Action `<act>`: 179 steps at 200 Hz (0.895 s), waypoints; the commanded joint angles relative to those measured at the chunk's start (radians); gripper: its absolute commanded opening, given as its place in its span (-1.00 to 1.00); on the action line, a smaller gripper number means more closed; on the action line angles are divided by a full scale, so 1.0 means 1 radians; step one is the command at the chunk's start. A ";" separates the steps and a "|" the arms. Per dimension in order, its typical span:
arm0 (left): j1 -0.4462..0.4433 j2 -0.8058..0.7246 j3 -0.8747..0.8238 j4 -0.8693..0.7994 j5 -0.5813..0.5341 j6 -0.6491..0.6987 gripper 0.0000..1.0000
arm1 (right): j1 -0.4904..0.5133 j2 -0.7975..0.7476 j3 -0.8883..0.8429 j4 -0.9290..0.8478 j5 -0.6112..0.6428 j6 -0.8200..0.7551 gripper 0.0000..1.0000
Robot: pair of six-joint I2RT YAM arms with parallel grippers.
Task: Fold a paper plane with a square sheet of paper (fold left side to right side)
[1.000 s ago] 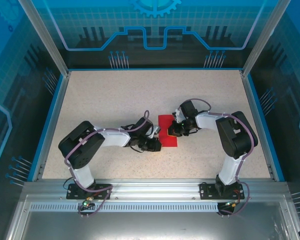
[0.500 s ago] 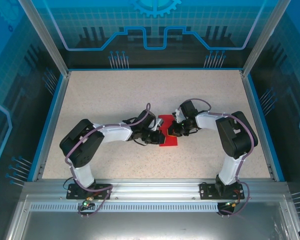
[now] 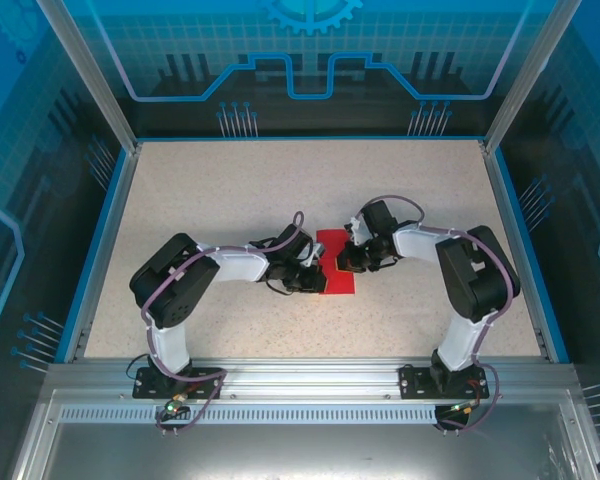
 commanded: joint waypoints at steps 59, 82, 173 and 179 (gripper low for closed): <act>-0.002 0.022 -0.038 -0.045 -0.047 0.018 -0.87 | 0.071 -0.063 -0.026 -0.058 -0.061 -0.082 -0.97; -0.002 0.025 -0.038 -0.047 -0.048 0.019 -0.87 | 0.092 -0.032 0.002 -0.068 -0.045 -0.078 -0.97; -0.007 0.031 -0.025 -0.071 -0.064 0.022 -0.87 | 0.103 0.067 0.043 -0.118 0.044 -0.104 -0.97; -0.007 0.031 -0.025 -0.070 -0.064 0.023 -0.87 | 0.102 0.069 0.046 -0.127 0.057 -0.107 -0.97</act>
